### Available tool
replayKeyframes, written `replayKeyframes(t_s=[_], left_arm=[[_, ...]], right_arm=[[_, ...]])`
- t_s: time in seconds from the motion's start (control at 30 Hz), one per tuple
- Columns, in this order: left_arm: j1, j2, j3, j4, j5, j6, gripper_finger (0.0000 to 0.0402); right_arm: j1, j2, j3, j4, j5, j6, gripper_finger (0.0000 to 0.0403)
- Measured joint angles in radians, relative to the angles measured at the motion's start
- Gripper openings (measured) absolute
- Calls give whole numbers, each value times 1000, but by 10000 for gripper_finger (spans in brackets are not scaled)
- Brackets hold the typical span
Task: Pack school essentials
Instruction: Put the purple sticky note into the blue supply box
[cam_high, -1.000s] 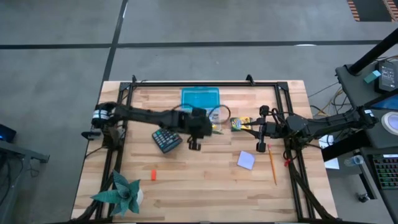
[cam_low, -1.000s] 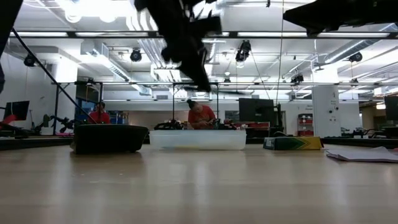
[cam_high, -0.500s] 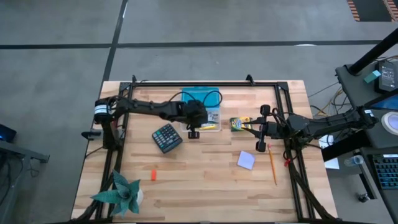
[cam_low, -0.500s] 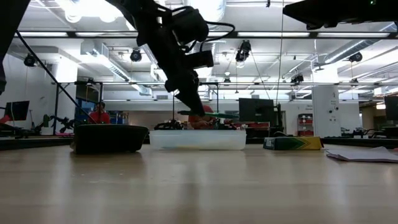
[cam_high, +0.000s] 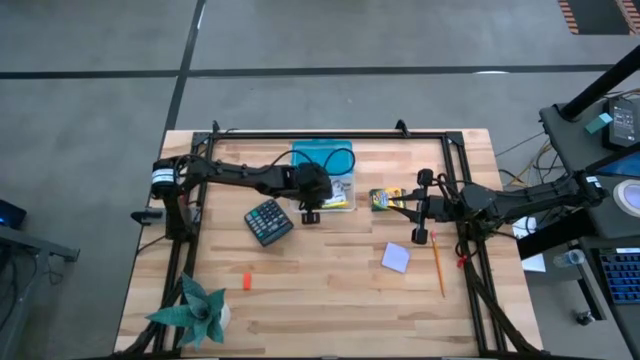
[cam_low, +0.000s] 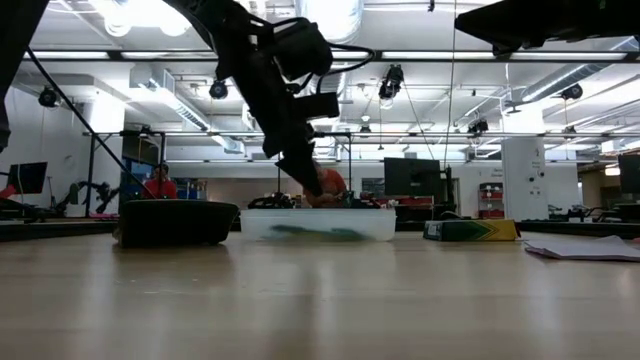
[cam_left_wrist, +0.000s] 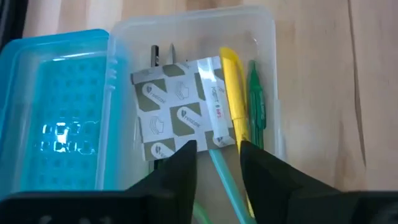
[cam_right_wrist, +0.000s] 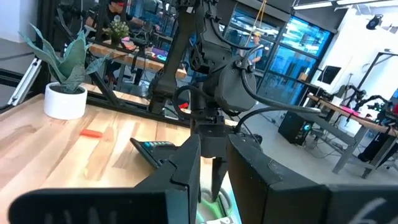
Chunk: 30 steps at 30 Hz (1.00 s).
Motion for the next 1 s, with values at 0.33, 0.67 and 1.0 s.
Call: replayKeyframes(t_s=[0.33, 0.67, 1.0], left_arm=[[-59, 0, 52, 9, -3, 1, 129], [-237, -4, 56, 190, -77, 34, 130], [-368, -54, 55, 209, -159, -28, 130]], right_arm=[[0, 1, 0, -50, 0, 129, 68], [5, 29, -6, -357, -18, 540, 68], [51, 168, 50, -423, -196, 925, 68]])
